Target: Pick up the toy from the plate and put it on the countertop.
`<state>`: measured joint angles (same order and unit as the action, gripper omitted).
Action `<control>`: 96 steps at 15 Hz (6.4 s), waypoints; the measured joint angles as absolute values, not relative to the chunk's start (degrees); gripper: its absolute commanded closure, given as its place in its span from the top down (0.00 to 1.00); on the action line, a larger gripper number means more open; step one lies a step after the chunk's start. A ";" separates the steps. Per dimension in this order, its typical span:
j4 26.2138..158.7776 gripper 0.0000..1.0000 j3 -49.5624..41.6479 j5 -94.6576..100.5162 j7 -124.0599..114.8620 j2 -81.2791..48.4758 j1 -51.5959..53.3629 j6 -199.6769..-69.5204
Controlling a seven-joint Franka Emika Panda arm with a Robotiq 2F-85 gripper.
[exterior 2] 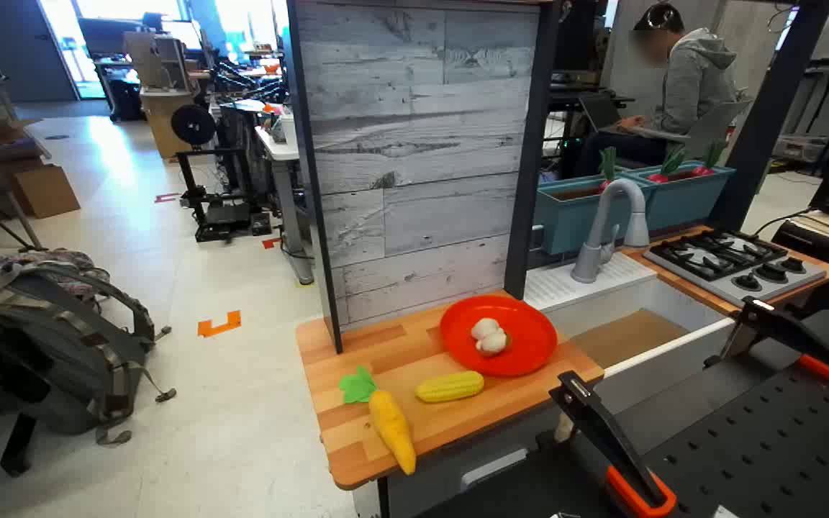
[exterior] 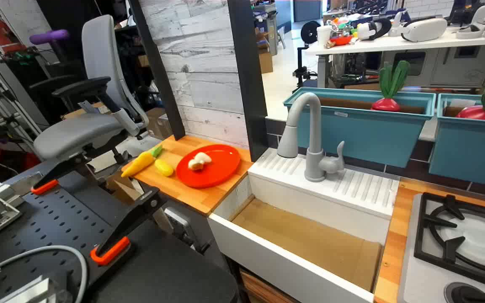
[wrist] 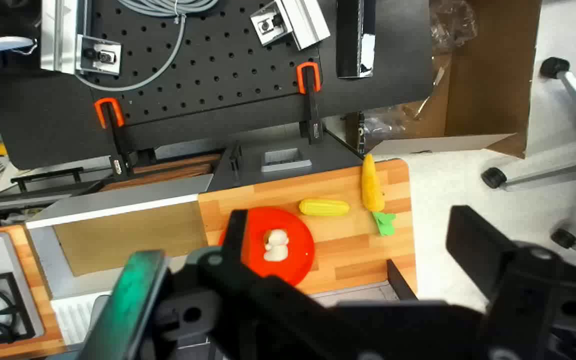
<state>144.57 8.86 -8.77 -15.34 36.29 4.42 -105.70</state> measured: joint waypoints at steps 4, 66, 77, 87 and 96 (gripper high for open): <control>144.57 1.00 8.86 -8.77 -15.33 36.29 4.42 -105.70; 115.66 0.04 4.48 -12.75 -14.88 -42.69 5.49 -155.62; 112.29 0.04 7.55 -12.50 -14.84 -43.93 10.66 -156.90; 102.40 0.62 4.36 -12.31 -14.94 -55.18 12.21 -156.45; 106.35 1.00 4.55 -10.55 -14.19 -50.83 12.84 -158.43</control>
<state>106.35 4.55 -10.55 -14.19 -50.83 12.84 -158.43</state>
